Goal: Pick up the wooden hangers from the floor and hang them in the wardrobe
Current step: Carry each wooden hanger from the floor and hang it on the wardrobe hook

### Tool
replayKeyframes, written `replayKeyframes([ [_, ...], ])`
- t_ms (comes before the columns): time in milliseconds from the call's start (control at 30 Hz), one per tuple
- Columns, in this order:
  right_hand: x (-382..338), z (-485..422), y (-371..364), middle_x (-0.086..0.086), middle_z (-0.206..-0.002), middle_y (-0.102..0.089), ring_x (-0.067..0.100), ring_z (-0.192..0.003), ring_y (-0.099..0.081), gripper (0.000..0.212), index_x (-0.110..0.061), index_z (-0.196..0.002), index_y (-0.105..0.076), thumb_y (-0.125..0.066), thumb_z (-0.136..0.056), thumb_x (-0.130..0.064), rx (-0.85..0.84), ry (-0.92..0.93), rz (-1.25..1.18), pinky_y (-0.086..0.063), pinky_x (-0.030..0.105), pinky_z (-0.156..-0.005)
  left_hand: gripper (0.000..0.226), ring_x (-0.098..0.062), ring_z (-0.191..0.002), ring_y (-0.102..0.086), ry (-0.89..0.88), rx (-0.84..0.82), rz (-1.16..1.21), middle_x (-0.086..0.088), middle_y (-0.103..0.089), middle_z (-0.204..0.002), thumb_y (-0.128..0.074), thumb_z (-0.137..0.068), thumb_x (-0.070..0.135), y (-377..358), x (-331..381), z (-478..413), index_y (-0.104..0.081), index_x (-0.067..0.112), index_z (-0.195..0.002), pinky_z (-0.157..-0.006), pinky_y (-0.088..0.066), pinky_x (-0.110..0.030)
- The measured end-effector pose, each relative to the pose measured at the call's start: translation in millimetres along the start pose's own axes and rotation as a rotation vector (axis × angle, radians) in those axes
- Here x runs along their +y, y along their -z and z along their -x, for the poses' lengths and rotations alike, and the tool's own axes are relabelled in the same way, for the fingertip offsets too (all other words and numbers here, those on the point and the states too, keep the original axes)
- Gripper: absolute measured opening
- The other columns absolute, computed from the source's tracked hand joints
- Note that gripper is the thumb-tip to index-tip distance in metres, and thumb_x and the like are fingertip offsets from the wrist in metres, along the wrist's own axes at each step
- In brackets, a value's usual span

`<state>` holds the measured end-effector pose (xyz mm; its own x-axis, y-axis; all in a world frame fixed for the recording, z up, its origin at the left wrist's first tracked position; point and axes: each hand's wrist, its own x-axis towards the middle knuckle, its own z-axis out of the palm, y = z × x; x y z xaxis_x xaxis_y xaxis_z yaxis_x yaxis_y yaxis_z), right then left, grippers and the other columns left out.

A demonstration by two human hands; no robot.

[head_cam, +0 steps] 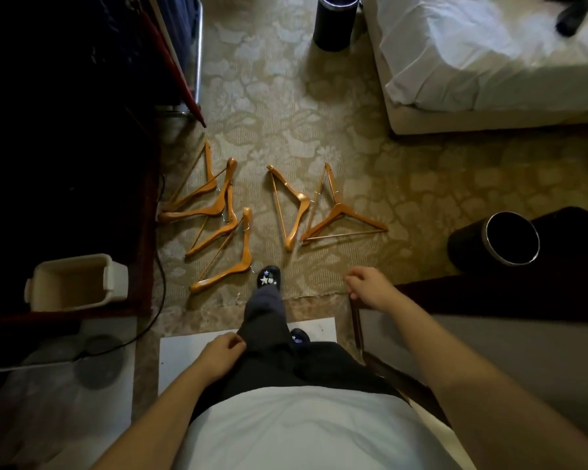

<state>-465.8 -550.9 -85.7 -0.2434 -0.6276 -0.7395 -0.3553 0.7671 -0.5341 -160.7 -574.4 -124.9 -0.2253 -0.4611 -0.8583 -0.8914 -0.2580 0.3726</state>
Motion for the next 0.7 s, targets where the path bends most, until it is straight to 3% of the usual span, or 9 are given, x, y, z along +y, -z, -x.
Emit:
replayKeyframes([
  [100, -0.2, -27.3, 11.6, 0.002, -0.087, -0.059, 0.018, -0.083, -0.057, 0.02, -0.012, -0.108, -0.059, -0.044, -0.096, -0.017, -0.024, -0.084, 0.014, -0.049, 0.037, -0.083, 0.015, -0.019, -0.095, -0.056, 0.051, -0.039, 0.019, -0.01, -0.063, -0.106, -0.045, -0.097, 0.024, 24.6, 13.7, -26.9, -0.059, 0.018, -0.095, -0.079, -0.039, -0.026],
  [233, 2.7, -64.3, 30.3, 0.0, -0.086, -0.058, 0.013, -0.082, -0.057, 0.018, -0.013, -0.105, -0.059, -0.043, -0.097, -0.016, -0.074, -0.215, 0.022, -0.049, 0.033, -0.081, 0.022, -0.019, -0.082, -0.057, 0.054, -0.077, 0.057, -0.012, -0.063, -0.092, -0.046, -0.096, 0.018, 76.7, 47.6, -82.1, -0.061, 0.017, -0.081, -0.081, -0.047, -0.036],
  [300, -4.0, -90.1, 42.7, 0.001, -0.084, -0.058, 0.016, -0.083, -0.057, 0.019, -0.01, -0.102, -0.06, -0.043, -0.097, -0.016, -0.083, -0.245, 0.028, -0.049, 0.038, -0.084, 0.023, -0.017, -0.073, -0.054, 0.03, -0.071, 0.055, -0.009, -0.058, -0.079, -0.046, -0.096, 0.014, 104.2, 73.4, -113.8, -0.057, 0.017, -0.075, -0.074, -0.046, -0.034],
  [500, -36.7, -188.7, 72.4, 0.008, -0.088, -0.063, 0.026, -0.09, -0.06, 0.019, -0.014, -0.094, -0.065, -0.046, -0.094, -0.014, -0.024, -0.221, -0.015, -0.049, 0.045, -0.091, 0.021, -0.021, -0.08, -0.054, -0.071, -0.076, -0.083, -0.012, -0.058, -0.086, -0.045, -0.097, 0.016, 165.6, 166.1, -224.2, -0.061, 0.003, -0.1, -0.071, -0.042, -0.031],
  [600, -36.9, -241.1, 84.7, 0.009, -0.091, -0.063, 0.028, -0.091, -0.06, 0.023, -0.007, -0.104, -0.065, -0.046, -0.094, -0.014, -0.003, -0.221, -0.026, -0.048, 0.036, -0.078, 0.023, -0.023, -0.085, -0.054, -0.101, -0.043, -0.09, -0.014, -0.059, -0.092, -0.046, -0.096, 0.016, 175.6, 211.1, -285.3, -0.06, 0.0, -0.106, -0.078, -0.044, -0.033],
  [700, -27.9, -300.6, 94.1, 0.012, -0.088, -0.06, 0.024, -0.084, -0.055, 0.02, -0.004, -0.098, -0.063, -0.045, -0.095, -0.013, -0.031, -0.229, -0.019, -0.041, 0.029, -0.071, 0.025, -0.026, -0.095, -0.058, -0.099, -0.039, -0.113, -0.014, -0.061, -0.101, -0.045, -0.097, 0.02, 168.3, 242.1, -345.0, -0.059, 0.004, -0.11, -0.083, -0.045, -0.034],
])
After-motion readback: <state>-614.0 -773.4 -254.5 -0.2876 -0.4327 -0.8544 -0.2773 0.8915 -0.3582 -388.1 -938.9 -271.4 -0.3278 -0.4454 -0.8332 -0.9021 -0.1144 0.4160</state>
